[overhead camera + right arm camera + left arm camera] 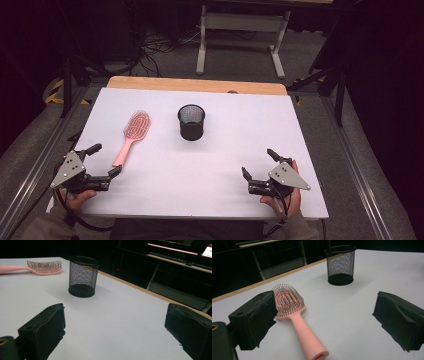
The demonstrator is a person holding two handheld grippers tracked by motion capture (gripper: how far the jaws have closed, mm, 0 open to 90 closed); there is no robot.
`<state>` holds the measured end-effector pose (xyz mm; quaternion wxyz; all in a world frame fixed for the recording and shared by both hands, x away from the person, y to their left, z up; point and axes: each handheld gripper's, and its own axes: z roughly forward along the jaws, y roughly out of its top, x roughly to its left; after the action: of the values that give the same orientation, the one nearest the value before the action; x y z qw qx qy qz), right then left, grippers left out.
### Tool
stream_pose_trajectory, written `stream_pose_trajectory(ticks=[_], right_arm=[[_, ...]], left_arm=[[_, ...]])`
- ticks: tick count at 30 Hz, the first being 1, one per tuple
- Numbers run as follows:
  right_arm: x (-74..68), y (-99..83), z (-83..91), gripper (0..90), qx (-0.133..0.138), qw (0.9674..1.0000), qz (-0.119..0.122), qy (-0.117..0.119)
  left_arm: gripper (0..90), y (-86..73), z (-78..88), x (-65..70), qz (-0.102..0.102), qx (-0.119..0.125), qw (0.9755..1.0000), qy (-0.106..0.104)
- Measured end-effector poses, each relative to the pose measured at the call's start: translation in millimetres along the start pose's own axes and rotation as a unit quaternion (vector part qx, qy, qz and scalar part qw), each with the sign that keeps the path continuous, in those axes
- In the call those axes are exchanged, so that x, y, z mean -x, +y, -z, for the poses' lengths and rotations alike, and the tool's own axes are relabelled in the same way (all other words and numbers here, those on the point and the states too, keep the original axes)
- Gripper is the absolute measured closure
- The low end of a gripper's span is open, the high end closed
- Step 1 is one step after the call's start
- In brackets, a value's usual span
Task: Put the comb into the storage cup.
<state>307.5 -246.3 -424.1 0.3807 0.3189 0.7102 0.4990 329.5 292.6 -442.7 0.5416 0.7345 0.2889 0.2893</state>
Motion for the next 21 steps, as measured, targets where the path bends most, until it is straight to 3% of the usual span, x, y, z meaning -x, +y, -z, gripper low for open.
stream_pose_trajectory(ticks=[13,21], right_arm=[[-4.1,2.4,-0.6,3.8,-0.001,1.0000,0.008,-0.002],[-4.2,1.9,-1.1,3.9,-0.004,0.9999,0.010,-0.003]], left_arm=[[5.4,-0.6,1.4,0.2,-0.004,-0.004,1.0000,-0.008],[5.5,2.1,0.4,0.3,-0.001,-0.016,0.9999,0.000]])
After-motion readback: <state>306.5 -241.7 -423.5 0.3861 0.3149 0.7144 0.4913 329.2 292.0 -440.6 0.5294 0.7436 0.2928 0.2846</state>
